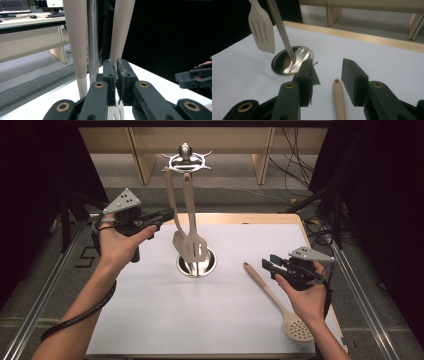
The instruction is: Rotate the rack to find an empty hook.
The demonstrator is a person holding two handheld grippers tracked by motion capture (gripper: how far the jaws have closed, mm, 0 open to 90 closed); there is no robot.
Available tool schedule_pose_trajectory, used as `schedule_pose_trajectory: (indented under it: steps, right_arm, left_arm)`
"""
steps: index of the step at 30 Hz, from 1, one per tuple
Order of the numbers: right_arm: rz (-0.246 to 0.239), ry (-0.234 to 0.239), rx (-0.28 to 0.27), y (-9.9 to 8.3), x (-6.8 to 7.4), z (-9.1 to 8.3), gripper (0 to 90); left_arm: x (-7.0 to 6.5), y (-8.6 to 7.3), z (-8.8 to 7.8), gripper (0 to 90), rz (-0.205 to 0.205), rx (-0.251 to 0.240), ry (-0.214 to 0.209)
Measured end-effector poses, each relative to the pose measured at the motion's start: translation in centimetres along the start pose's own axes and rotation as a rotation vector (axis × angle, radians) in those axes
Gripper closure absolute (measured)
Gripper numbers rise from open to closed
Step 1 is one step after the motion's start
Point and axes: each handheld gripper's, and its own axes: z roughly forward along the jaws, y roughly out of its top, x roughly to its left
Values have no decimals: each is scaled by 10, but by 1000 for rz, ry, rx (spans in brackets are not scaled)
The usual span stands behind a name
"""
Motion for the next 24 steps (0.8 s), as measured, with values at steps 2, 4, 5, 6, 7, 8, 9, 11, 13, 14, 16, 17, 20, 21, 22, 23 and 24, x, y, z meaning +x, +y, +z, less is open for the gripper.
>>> schedule_pose_trajectory:
  steps: [2, 4, 5, 6, 7, 8, 9, 11, 13, 14, 16, 17, 20, 21, 22, 23, 24]
  right_arm:
    - [8, 4, 1, 1, 0, 0, 623]
    - [47, 23, 15, 1, 2, 0, 638]
    - [43, 17, 24, 1, 1, 1, 646]
    - [52, 22, 33, 0, 0, 1, 656]
    - [51, 24, 32, 0, -1, 2, 674]
    - [41, 15, 46, -1, -2, 3, 696]
    - [44, 16, 54, -1, -3, 3, 711]
    - [26, 8, 59, -2, -6, 4, 732]
    - [31, -5, 75, -3, -6, 4, 749]
    - [40, -9, 90, -3, -6, 4, 756]
    - [24, -2, 102, -5, -9, 6, 765]
    - [22, -14, 108, -5, -9, 6, 773]
    - [12, -19, 114, -6, -8, 6, 779]
    - [15, -22, 119, -6, -7, 6, 780]
    - [4, -19, 119, -5, -8, 6, 779]
    - [9, -16, 112, -5, -8, 7, 779]
    - [46, -25, 108, -5, -4, 7, 779]
  left_arm:
    - [0, 3, -1, 869, 0, -16, 3]
    - [-1, 8, -2, 888, -9, -30, -1]
    - [-1, 10, -2, 889, -11, -31, 2]
    - [-1, 12, -2, 890, -12, -28, 1]
    - [0, 15, -2, 890, -16, -29, 1]
    - [0, 18, -1, 891, -16, -36, 4]
    - [0, 21, -2, 891, -22, -44, 9]
    - [1, 27, -2, 892, -29, -68, 17]
    - [1, 32, -2, 892, -23, -80, 21]
    - [1, 35, -2, 892, -17, -82, 25]
    - [1, 38, -2, 892, -10, -94, 28]
    - [2, 40, -2, 892, 9, -108, 32]
    - [3, 45, -2, 893, 7, -127, 35]
    - [3, 47, -2, 893, 6, -134, 35]
    - [3, 48, -2, 893, 8, -138, 37]
    - [3, 49, -2, 893, 7, -143, 39]
    - [3, 50, -2, 893, 7, -149, 39]
